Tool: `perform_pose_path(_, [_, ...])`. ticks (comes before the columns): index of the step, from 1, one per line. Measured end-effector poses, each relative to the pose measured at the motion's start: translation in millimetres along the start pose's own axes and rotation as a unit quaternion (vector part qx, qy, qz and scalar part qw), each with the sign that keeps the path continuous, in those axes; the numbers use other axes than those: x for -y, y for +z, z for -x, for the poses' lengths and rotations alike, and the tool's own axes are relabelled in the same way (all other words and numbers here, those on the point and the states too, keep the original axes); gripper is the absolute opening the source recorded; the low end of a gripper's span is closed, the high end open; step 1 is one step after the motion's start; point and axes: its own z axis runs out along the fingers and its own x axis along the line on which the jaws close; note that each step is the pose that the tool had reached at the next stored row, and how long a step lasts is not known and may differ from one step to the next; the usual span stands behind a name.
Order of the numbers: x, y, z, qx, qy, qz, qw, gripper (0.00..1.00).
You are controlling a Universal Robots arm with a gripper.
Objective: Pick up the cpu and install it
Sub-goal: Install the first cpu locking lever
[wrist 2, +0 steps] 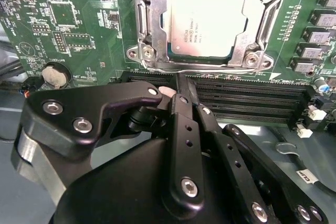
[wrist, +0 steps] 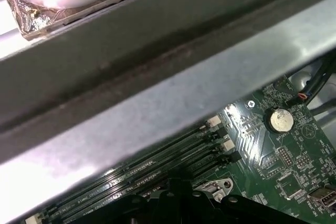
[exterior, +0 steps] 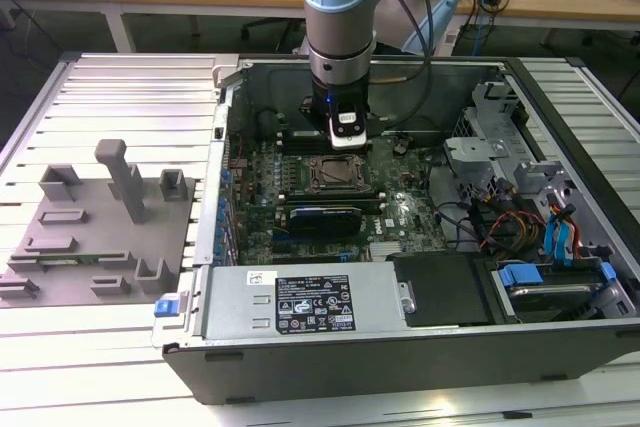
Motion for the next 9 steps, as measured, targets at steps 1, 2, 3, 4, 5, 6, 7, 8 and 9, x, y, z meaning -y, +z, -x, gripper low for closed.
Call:
perform_pose_path(1, [0.0, 0.0, 0.0, 0.0001, 0.0, -0.0001, 1.0, 0.11])
perform_pose_path(2, [0.0, 0.0, 0.0, 0.0003, 0.001, -0.0002, 1.0, 0.11])
perform_pose_path(3, [0.0, 0.1, 0.0, 0.0003, 0.001, -0.0002, 1.0, 0.11])
perform_pose_path(4, [0.0, 0.1, 0.0, 0.0004, 0.001, -0.0002, 1.0, 0.11])
perform_pose_path(5, [0.0, 0.1, 0.0, 0.0004, 0.001, -0.0002, 1.0, 0.11])
perform_pose_path(6, [0.0, 0.1, 0.0, 0.0004, 0.002, -0.0001, 1.0, 0.11])
perform_pose_path(7, [0.0, 0.1, 0.0, 0.0005, 0.002, -0.0002, 1.0, 0.11])
perform_pose_path(8, [0.0, 0.1, 0.0, 0.0006, 0.002, -0.0003, 1.0, 0.11])
perform_pose_path(9, [0.0, 0.1, 0.0, 0.0007, 0.003, -0.0003, 1.0, 0.11])
